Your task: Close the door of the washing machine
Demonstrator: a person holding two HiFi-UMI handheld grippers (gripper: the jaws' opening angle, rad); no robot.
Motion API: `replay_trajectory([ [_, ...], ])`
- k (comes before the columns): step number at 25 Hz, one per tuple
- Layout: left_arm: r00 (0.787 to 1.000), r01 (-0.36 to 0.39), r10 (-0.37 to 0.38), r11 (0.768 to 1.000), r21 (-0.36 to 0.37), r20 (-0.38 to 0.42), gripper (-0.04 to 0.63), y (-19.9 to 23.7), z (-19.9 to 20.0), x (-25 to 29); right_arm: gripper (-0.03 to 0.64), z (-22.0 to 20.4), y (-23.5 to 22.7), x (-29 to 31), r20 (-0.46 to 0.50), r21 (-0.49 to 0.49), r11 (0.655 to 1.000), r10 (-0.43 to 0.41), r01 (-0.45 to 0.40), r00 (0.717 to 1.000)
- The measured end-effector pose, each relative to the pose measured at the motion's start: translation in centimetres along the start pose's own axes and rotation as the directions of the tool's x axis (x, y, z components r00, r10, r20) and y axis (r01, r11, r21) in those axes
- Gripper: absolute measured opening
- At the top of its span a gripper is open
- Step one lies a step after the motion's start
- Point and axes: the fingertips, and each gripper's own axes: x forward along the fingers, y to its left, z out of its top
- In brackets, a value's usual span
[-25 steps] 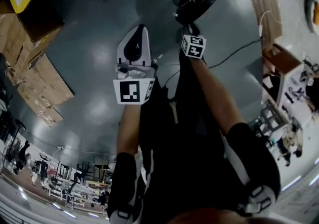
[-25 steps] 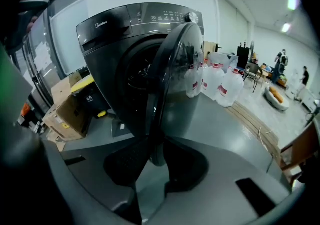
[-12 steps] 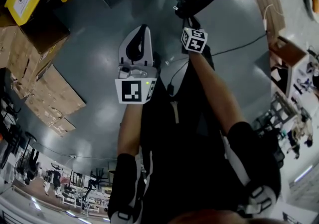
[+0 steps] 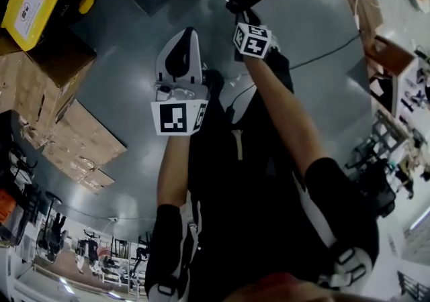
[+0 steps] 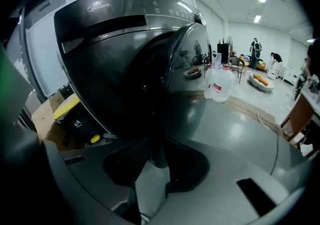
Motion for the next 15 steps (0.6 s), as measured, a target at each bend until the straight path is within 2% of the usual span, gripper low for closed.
replay_trajectory([
  [10, 0.998, 0.055, -0.055, 0.998, 0.016, -0.020, 0.005, 1.9, 0.1, 0.4, 0.095, 2.8, 3.1, 1.6, 0.051, 0.028, 0.999, -0.023, 0.022, 0.998],
  [15, 0.998, 0.064, -0.063, 0.998, 0.012, -0.018, 0.005, 2.4, 0.1, 0.6, 0.100, 3.8, 4.7, 2.6, 0.059, 0.011, 1.000, -0.005, 0.004, 0.998],
])
